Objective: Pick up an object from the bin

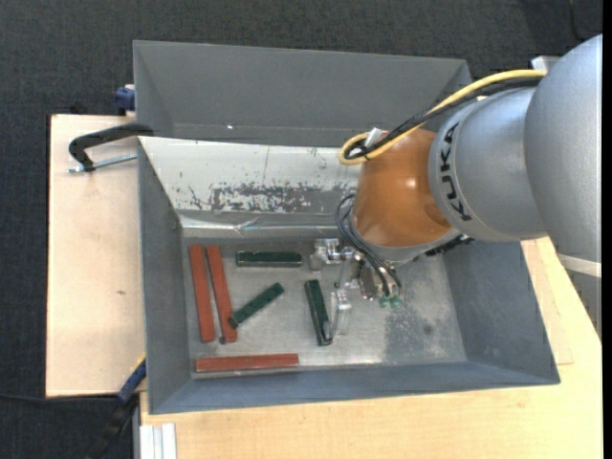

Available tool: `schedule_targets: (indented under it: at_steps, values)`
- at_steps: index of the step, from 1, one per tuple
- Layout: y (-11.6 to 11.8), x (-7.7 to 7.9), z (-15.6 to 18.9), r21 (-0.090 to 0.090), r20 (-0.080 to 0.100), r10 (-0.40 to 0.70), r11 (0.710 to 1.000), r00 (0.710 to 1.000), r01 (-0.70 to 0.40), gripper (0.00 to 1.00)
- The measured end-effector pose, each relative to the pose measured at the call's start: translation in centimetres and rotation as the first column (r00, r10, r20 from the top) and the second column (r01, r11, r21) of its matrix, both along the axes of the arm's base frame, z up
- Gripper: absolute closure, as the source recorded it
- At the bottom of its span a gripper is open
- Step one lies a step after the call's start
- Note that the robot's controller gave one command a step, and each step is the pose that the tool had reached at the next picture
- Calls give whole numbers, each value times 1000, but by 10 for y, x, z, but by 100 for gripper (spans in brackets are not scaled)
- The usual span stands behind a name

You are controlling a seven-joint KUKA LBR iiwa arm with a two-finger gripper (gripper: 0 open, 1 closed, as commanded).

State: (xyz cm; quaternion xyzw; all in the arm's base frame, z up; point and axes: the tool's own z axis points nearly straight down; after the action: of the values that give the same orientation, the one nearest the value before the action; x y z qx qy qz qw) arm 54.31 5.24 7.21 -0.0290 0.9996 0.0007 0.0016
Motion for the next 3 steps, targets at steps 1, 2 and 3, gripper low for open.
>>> schedule_targets:
  at_steps: [1,2,3]
  values:
    - [0,0,0,0,0,0,1000,1000,0,0]
    - [22,-31,0,-1,-1,435,901,901,-435,100]
    - [22,-31,0,-1,0,435,901,901,-435,100]
